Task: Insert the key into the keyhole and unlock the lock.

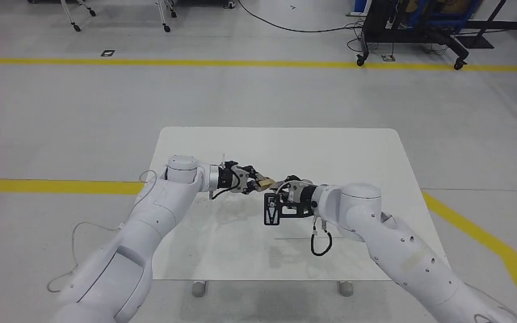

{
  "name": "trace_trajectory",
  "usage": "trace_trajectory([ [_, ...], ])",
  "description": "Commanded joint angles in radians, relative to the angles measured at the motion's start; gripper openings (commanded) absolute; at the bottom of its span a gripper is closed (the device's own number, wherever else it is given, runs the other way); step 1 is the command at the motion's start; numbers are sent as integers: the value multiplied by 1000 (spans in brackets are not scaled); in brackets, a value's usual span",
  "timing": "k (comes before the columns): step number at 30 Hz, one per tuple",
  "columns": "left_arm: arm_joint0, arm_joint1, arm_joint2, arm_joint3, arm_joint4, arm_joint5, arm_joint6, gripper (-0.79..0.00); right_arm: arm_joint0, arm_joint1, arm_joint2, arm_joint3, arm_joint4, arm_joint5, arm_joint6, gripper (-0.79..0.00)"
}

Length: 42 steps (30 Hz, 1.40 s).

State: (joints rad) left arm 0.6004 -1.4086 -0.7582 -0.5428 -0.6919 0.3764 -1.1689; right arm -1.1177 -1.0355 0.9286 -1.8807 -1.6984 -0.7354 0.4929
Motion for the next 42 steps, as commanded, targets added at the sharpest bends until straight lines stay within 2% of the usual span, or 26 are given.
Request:
trace_trajectory([
  [1, -1, -2, -1, 5, 1, -2, -2, -785, 0, -2, -5, -2, -10, 5, 9, -785],
  [16, -7, -14, -8, 24, 15, -7, -6, -785, -13, -21, -70, -70, -140, 41, 175, -785],
  [26, -11, -18, -12, 35, 30, -9, -23, -785, 16, -43, -110, -49, -148, 31, 224, -785],
  [38, -13, -26, -14, 46, 34, -12, -80, -785, 60, -78, -151, 1, -163, 71, 264, -785],
  [39, -13, -26, -17, 49, 31, -14, -82, -785, 61, -80, -150, 0, -155, 72, 265, -610],
  [40, -14, -26, -20, 51, 29, -17, -82, -785, 61, -81, -147, -1, -147, 72, 266, -225],
  [41, -14, -27, -23, 54, 25, -20, -80, -785, 60, -82, -142, -3, -137, 71, 265, 0],
  [42, -14, -27, -28, 57, 20, -24, -75, -785, 58, -83, -134, -5, -125, 72, 264, 0],
])
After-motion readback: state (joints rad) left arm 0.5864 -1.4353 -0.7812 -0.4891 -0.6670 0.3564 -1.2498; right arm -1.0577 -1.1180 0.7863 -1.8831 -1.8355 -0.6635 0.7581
